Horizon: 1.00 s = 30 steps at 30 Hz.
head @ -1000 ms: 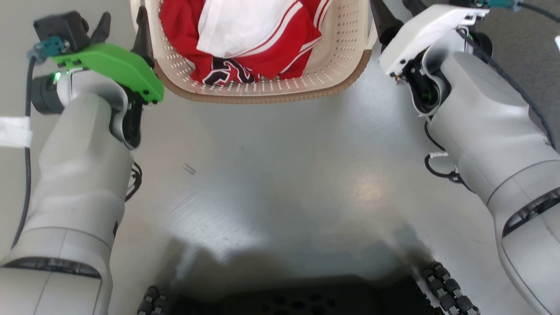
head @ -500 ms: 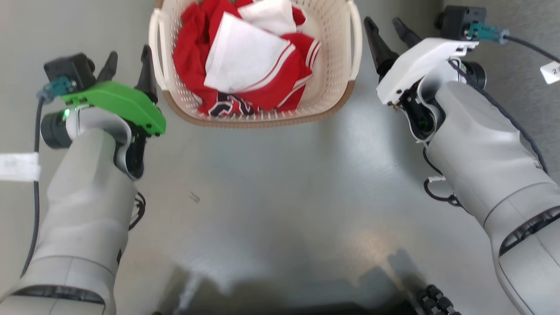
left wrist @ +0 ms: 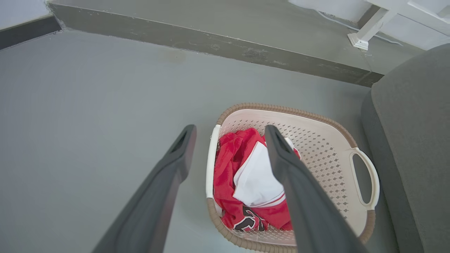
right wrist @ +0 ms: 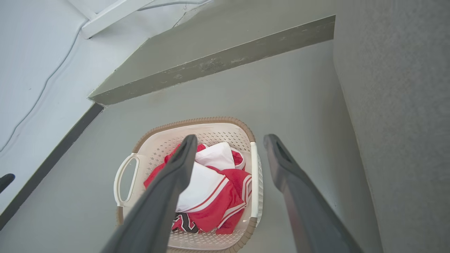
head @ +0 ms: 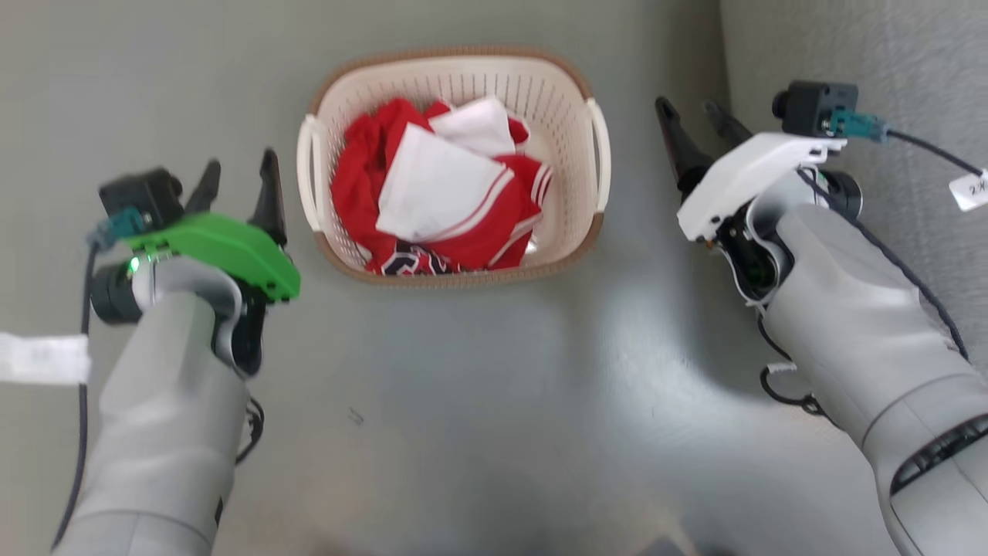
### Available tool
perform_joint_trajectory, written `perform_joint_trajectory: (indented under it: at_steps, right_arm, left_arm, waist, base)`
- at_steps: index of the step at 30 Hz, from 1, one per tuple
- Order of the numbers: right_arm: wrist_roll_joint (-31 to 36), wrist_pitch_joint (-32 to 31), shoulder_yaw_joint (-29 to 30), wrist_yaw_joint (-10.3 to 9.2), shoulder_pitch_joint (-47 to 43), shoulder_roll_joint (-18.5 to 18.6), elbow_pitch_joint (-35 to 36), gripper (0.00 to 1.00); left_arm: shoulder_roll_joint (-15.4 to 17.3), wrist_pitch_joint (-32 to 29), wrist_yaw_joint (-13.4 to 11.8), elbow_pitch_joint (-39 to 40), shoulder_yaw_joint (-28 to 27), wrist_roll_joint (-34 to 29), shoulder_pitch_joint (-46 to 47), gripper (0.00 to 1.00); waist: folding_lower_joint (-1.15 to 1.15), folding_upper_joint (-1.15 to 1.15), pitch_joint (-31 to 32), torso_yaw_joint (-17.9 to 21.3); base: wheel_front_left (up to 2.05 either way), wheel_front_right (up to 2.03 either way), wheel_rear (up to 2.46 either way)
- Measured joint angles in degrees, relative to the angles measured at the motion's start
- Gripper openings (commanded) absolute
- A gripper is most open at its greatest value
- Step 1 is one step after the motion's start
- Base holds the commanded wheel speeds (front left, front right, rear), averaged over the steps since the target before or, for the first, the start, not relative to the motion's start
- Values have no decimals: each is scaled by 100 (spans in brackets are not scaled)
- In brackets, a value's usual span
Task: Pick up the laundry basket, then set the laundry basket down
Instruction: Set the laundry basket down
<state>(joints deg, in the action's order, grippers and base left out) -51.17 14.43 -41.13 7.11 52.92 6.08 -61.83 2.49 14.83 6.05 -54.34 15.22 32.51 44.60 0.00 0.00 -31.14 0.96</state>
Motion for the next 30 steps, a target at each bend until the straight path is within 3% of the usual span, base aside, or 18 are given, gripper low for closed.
perform_joint_trajectory:
  at_steps: [16,30]
  right_arm:
    - [358,0,426,0,-1079,94,624,100]
    - [1055,0,1088,-69,-1923,289,2008,100]
  left_arm:
    - [25,-14,49,615,-214,-197,-1108,100]
    - [83,-14,51,1807,-648,-482,-2052,100]
  waist:
    - [0,0,1307,-90]
    - [0,0,2202,-58]
  base:
    - [0,0,0]
    - [0,0,0]
